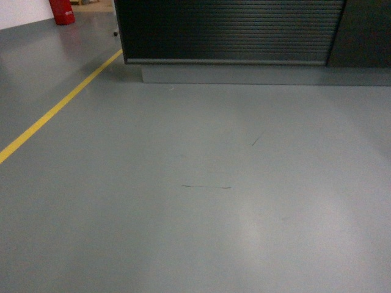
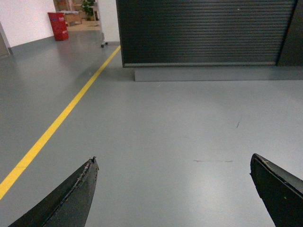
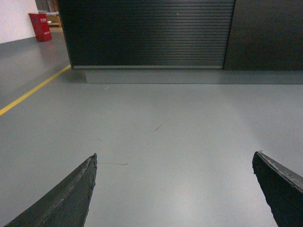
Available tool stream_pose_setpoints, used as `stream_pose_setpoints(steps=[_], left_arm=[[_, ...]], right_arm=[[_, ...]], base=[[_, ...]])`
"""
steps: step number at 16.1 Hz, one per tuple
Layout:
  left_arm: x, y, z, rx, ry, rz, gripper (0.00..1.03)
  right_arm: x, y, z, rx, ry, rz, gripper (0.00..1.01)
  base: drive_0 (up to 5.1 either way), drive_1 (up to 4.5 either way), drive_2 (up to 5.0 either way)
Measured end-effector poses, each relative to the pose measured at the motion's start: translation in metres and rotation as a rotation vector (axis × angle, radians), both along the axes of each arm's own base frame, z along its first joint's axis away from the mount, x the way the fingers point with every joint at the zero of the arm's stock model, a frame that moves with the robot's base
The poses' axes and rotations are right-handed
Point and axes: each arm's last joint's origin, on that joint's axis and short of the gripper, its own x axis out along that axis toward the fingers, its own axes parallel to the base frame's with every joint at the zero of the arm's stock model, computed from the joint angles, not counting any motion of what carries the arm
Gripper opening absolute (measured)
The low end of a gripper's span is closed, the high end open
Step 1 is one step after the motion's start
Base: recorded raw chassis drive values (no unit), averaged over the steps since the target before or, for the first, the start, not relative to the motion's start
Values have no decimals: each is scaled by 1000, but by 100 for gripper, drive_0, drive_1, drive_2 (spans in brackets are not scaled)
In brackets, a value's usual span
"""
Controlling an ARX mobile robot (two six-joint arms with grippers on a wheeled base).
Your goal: Place dark red mango on scale at checkout
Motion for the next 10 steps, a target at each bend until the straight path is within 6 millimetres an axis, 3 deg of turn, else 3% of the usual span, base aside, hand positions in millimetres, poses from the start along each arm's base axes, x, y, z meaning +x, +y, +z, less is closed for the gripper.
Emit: stream_pose_setpoints(steps=[10], left_arm=[[0,0,0,0,0,-1,98]], right_arm=[[0,0,0,0,2,0,98]], base=[[14,446,-418]])
